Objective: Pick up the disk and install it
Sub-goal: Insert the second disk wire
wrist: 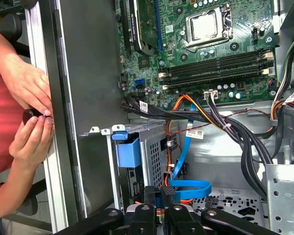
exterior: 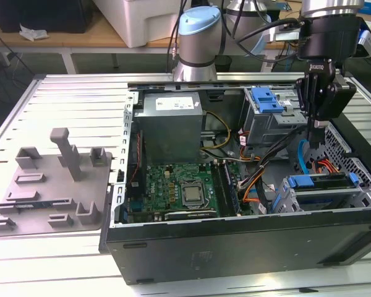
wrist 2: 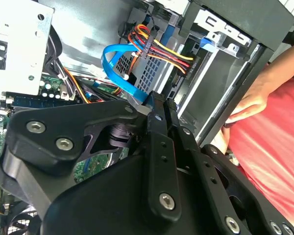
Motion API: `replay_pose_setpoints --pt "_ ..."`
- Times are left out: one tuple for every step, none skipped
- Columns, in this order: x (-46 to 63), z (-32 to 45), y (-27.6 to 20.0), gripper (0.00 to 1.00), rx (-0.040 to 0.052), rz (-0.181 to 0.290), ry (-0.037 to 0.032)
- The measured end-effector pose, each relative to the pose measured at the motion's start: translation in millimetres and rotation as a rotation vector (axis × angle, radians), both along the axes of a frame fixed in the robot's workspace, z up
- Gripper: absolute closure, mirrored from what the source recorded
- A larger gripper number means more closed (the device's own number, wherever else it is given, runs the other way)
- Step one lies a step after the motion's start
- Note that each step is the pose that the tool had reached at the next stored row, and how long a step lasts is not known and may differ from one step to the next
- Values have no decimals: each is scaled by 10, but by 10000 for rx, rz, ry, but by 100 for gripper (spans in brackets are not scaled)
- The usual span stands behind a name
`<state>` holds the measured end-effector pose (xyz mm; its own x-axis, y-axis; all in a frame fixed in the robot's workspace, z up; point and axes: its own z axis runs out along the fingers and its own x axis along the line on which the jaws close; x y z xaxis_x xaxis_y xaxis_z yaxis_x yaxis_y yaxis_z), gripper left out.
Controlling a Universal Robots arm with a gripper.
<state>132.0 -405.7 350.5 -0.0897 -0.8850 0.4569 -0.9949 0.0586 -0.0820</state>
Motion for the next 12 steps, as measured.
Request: replay_pose_setpoints --pt "3 1 -6 84 13 1 0" --pt "6 1 -14 84 29 2 0" --pt "9 1 -27 84 51 1 0" --pt "12 1 -42 84 75 1 0" --pt "15 1 -58 84 108 1 0" --pt "19 1 -76 84 156 1 0" --pt "22 1 -90 84 207 1 0" --pt "25 1 -106 84 271 1 0" --pt "28 1 -121 84 341 1 0" --pt "31 1 -137 84 411 0 0" --pt "39 1 -174 84 576 1 0" --pt "44 1 -199 84 670 1 0"
